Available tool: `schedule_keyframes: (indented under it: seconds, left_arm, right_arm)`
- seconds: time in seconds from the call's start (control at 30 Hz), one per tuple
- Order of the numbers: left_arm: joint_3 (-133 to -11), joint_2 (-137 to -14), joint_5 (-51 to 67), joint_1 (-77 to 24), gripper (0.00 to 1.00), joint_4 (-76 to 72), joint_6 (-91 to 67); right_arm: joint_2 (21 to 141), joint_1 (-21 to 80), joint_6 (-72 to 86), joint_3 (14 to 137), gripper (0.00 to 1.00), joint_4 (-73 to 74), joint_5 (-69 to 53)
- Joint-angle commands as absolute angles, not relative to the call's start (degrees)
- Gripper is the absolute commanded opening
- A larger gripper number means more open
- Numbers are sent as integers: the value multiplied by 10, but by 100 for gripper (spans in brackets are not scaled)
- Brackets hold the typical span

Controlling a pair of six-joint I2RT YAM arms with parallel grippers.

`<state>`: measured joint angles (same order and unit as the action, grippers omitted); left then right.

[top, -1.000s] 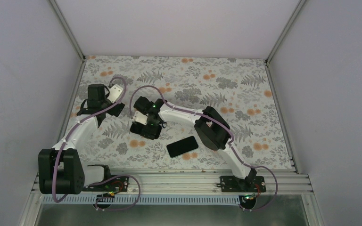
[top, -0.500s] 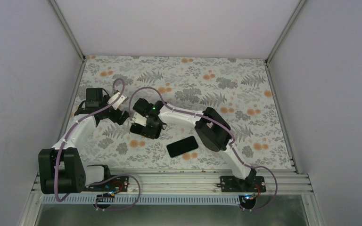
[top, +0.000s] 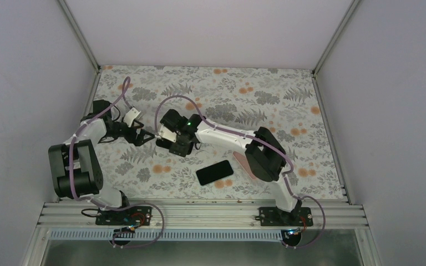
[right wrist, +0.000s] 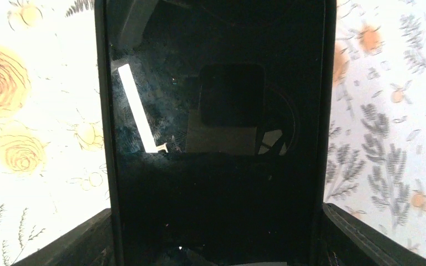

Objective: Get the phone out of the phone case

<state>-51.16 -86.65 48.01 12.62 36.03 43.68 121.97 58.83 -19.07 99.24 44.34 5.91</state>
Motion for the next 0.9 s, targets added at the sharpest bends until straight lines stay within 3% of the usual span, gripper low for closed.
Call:
schedule_keyframes:
  seconds: [0.0,0.33,0.63,0.87]
  left_arm:
    - [-543,-895,589,127,99,426,496]
    - [-597,-953,662,122,91,524,550]
    - [-597,-975,665,118,89,497,524]
    - [-609,-981,664,78,73,506,515]
  right_arm:
    - [1181,591,-194,1017,70,421,81]
    - [1184,591,-195,1041,69,420,83]
    - [1180,592,-195,1078,68,438,79]
    - [1192,593,-196,1103,65,440,69]
